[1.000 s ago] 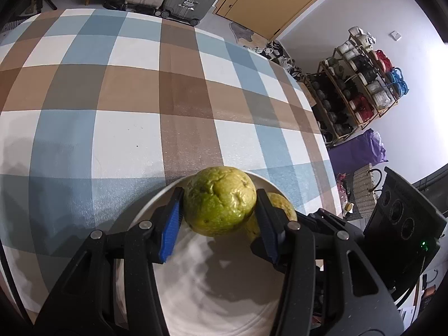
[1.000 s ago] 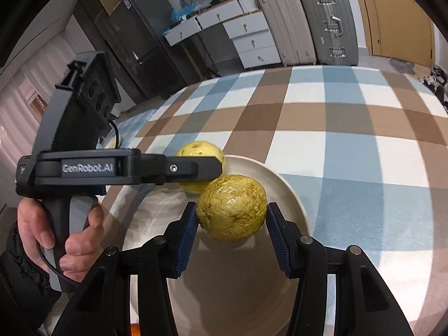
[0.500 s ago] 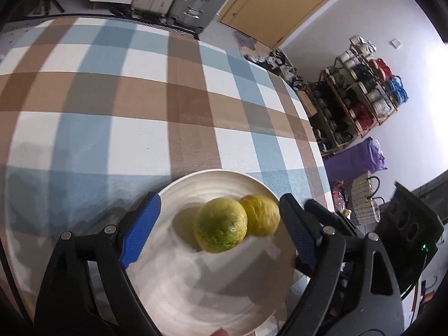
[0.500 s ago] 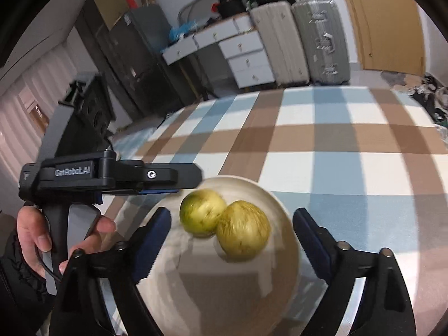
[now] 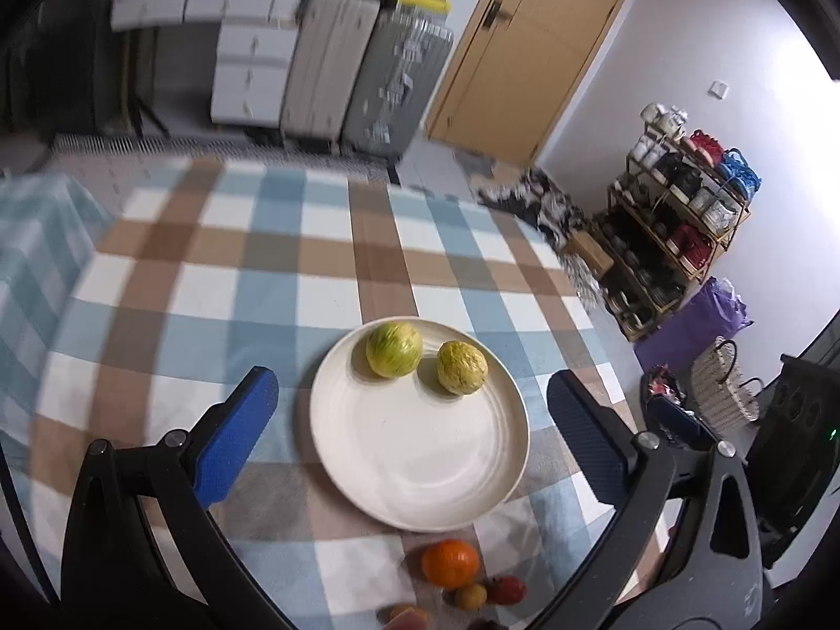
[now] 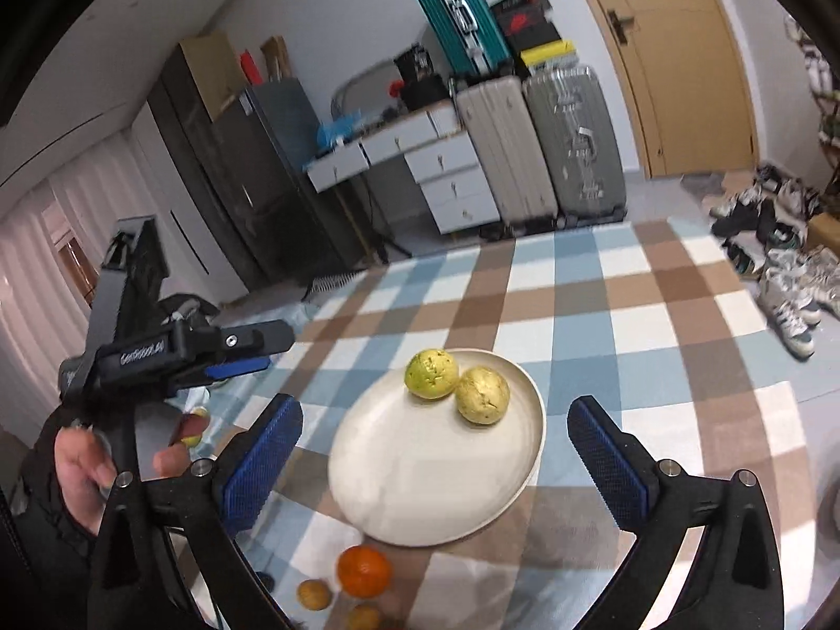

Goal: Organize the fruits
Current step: 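Raise both open tools away from the plate, then lower the right tool onto a tangerine, close and lift it, then grasp the second tangerine with the left tool while the right tool holds the first, then carry both tangerines over the white plate and open both tools to release them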

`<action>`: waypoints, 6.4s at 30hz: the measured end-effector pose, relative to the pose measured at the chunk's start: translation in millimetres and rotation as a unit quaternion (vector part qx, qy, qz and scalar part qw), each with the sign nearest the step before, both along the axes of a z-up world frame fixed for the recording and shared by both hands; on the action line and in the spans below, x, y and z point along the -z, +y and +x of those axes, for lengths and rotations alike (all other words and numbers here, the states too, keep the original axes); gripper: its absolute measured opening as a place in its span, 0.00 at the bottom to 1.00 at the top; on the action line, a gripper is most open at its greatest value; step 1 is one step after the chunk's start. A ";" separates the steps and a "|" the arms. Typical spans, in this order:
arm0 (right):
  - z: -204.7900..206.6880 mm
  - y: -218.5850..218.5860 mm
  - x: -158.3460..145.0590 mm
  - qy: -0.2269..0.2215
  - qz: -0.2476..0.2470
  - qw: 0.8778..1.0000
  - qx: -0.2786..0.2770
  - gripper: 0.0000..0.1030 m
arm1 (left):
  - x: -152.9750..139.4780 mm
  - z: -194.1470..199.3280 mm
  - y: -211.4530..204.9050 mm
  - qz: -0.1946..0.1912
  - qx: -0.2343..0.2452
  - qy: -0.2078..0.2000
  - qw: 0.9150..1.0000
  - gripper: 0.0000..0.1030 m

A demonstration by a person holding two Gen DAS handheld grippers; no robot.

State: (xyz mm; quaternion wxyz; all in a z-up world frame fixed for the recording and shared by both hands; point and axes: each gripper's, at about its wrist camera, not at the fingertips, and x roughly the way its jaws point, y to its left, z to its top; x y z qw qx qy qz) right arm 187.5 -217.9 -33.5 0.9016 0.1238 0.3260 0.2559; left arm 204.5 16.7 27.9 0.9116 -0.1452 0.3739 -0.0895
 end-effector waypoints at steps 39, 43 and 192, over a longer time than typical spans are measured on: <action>-178.7 48.5 46.1 0.049 -0.086 0.991 -0.091 1.00 | 52.8 -192.7 9.3 0.039 -0.033 -0.015 0.999 0.99; -178.4 58.9 60.7 0.074 -0.101 0.986 -0.108 0.99 | 51.8 -190.9 10.7 0.034 -0.036 -0.014 0.999 0.99; 65.1 89.6 70.1 0.080 -0.088 0.991 -0.062 0.39 | 83.8 85.1 13.7 -0.048 0.088 0.090 0.991 0.37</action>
